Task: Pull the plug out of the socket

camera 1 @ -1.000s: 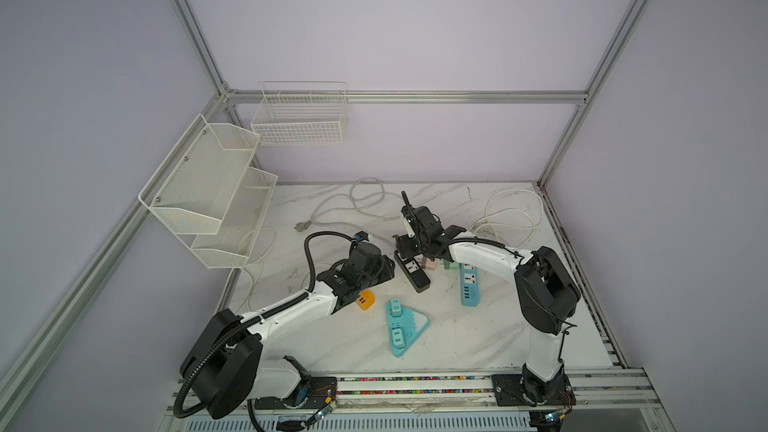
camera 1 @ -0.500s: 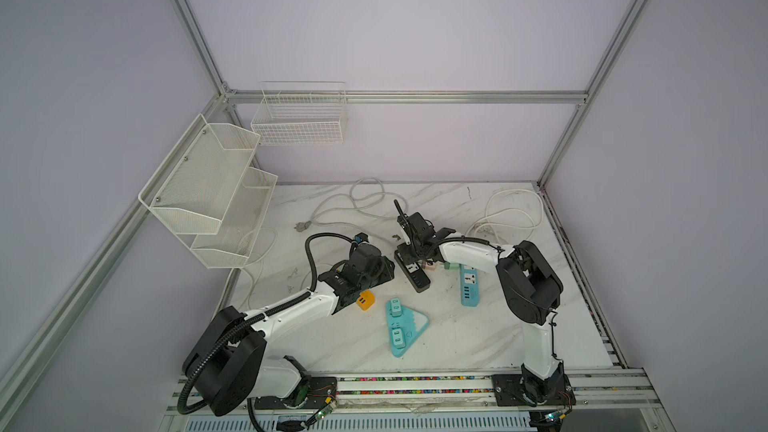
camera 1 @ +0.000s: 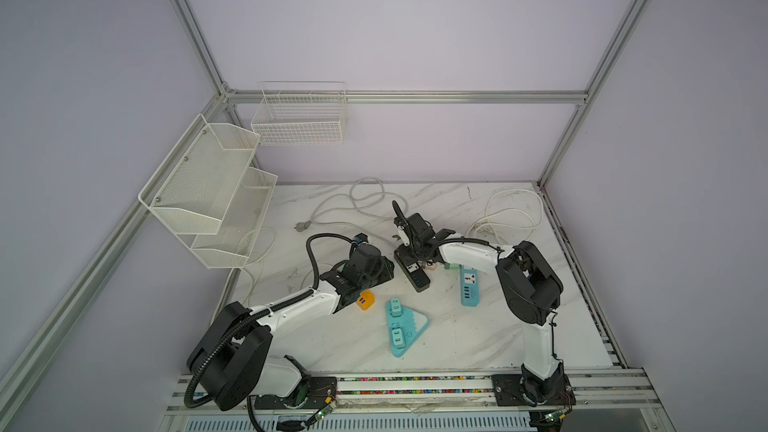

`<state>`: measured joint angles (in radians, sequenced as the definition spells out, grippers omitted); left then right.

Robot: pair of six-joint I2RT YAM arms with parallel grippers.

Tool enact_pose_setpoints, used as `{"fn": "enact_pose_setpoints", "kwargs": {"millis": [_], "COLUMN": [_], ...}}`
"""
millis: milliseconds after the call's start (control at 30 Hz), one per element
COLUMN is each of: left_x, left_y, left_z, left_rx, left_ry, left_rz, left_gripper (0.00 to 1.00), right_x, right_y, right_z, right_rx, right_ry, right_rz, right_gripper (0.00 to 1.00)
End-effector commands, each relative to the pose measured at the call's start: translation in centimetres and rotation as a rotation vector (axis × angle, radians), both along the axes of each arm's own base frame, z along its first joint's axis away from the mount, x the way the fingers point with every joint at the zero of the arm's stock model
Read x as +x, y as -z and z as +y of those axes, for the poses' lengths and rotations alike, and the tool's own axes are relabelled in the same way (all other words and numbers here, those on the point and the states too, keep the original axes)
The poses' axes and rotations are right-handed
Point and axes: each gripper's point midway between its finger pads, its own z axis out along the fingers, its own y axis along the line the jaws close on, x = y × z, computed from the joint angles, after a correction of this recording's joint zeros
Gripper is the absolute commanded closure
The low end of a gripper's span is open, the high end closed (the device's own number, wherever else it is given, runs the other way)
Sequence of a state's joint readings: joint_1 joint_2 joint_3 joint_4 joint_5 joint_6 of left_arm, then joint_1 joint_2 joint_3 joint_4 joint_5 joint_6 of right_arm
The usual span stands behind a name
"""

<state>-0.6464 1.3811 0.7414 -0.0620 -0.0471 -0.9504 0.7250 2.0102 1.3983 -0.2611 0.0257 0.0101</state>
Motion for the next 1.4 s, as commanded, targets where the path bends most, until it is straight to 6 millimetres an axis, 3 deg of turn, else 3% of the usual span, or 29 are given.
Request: {"fn": "enact_pose_setpoints", "kwargs": {"millis": [0, 367, 767, 1067, 1367], "left_x": [0.2, 1.7, 3.7, 4.2, 4.1], "left_y": [0.6, 2.2, 3.3, 2.3, 3.9], "left_z": [-0.3, -2.8, -4.5, -5.7, -6.7], "left_rx": [-0.034, -0.103, -0.134, -0.204, -0.247], "left_ry": [0.01, 0.046, 0.046, 0.07, 0.087], "left_rz": [0.004, 0.053, 0.084, 0.051, 0.099], "left_gripper": [0.59, 0.61, 0.63, 0.65, 0.67], "right_x": [-1.4, -3.6, -3.9, -3.8, -3.8], "right_y": [-0.9, -1.0, -1.2, -0.8, -0.9], "right_z": [0.0, 0.2, 0.4, 0.4, 0.7], "right_rx": [0.011, 0.047, 0.068, 0.067, 0.077], "right_ry": [-0.062, -0.088, -0.082, -0.081, -0.086], "right_rz": [-0.006, 0.001, 0.003, 0.004, 0.004], "right_gripper": [0.74, 0.77, 0.78, 0.8, 0.81]}}
